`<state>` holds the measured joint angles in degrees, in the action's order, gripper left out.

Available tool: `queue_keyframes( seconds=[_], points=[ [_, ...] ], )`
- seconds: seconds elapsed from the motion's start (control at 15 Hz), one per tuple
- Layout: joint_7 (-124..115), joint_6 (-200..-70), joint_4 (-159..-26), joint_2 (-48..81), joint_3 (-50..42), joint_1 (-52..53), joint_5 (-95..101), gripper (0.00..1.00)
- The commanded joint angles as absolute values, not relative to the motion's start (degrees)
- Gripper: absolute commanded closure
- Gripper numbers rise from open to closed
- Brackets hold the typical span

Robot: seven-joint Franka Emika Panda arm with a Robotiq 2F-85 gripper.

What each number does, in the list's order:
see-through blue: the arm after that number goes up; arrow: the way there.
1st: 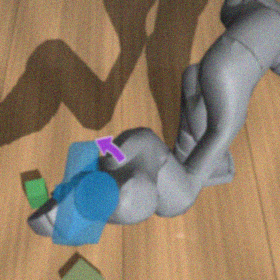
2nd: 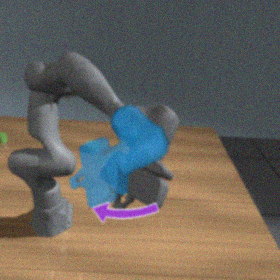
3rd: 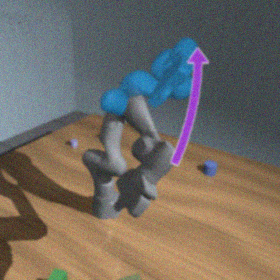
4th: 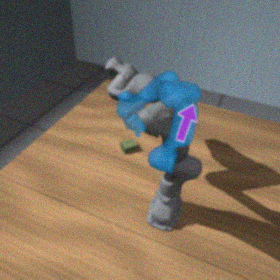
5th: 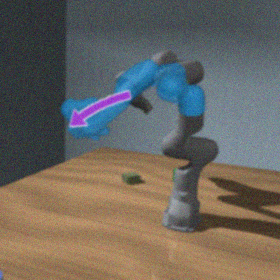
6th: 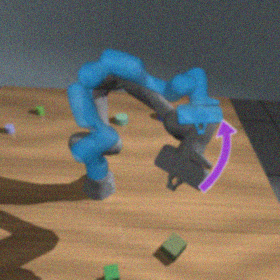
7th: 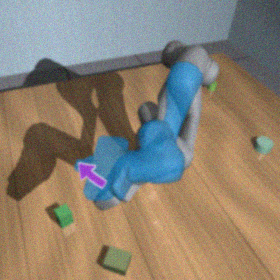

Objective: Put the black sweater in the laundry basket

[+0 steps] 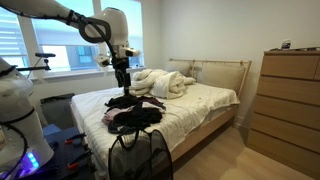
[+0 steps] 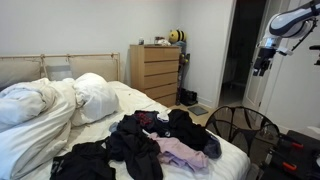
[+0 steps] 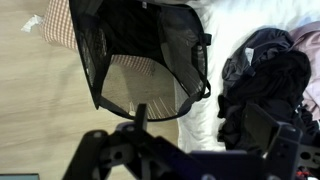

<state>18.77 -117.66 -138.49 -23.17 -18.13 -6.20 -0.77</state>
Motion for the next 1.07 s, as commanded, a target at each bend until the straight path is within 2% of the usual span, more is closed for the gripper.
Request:
queue_keyframes(
  seconds=[0.0,0.53,1.0],
  points=[
    [17.24,-117.12,-137.39,-20.35,-13.27,-4.83,-0.85,0.00],
    [17.72,-119.20,-135.96,-12.64,-1.04,3.07,0.79,0.00],
    [21.13,-123.44,-131.77,-3.95,4.07,7.13,1.86,0.00]
  ],
)
